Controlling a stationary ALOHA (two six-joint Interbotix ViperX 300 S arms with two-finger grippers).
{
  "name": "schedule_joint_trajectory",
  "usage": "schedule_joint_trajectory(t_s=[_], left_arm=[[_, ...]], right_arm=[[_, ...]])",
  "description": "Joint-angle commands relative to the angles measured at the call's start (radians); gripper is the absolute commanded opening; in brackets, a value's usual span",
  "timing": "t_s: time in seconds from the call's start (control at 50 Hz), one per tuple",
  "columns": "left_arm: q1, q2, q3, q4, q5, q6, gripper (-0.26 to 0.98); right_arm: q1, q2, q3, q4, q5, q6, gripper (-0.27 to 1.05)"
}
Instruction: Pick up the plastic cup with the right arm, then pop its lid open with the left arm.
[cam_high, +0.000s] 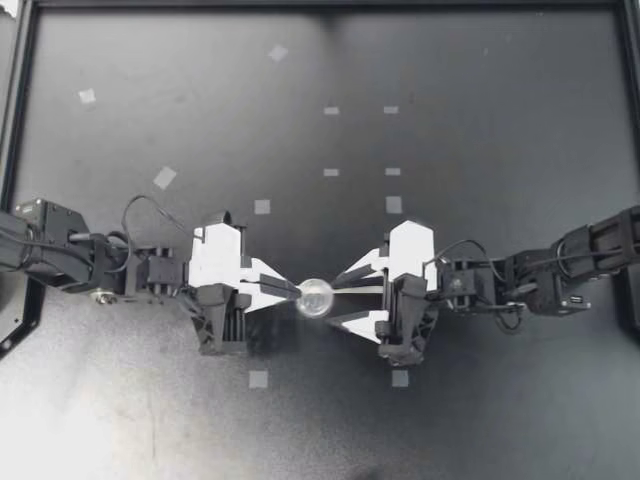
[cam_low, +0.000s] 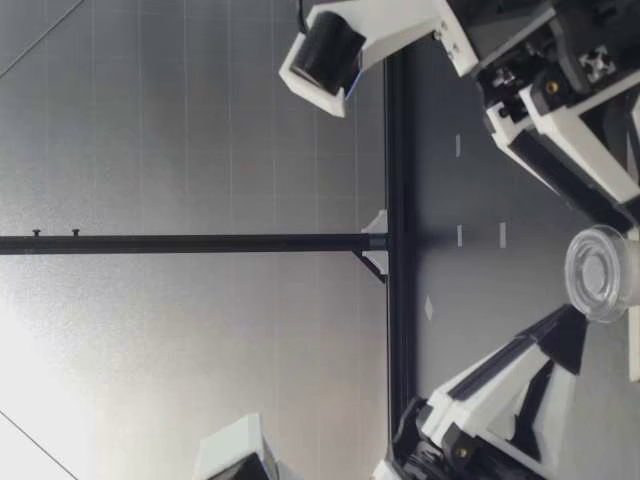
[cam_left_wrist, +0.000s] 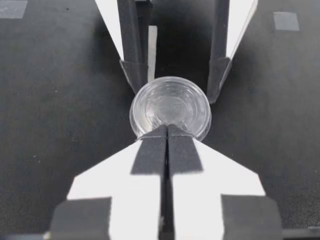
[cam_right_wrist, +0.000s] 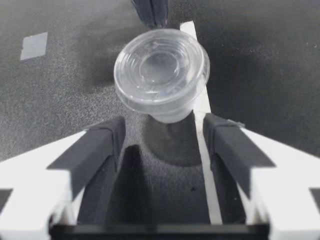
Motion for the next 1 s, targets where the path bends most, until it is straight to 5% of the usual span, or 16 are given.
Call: schedule_joint_trajectory(t_s=[0.0,0.64,0.98], left_arm=[[0.005,-0.008,-0.020,0.002,-0.011,0.000,-0.10],[0.005,0.038,-0.040,0.000,-0.011,-0.002,-0.10],[0.005,0.038,-0.038,0.002,-0.011,-0.002,-0.10]], right_arm=[[-0.006,-0.008,-0.023,-0.002,-0.005,-0.002,0.63],[-0.006,-0.005,-0.041,-0.003,0.029,-0.006,0.60],[-0.006,-0.034,-0.058,-0.011,0.127,-0.029,0.44]])
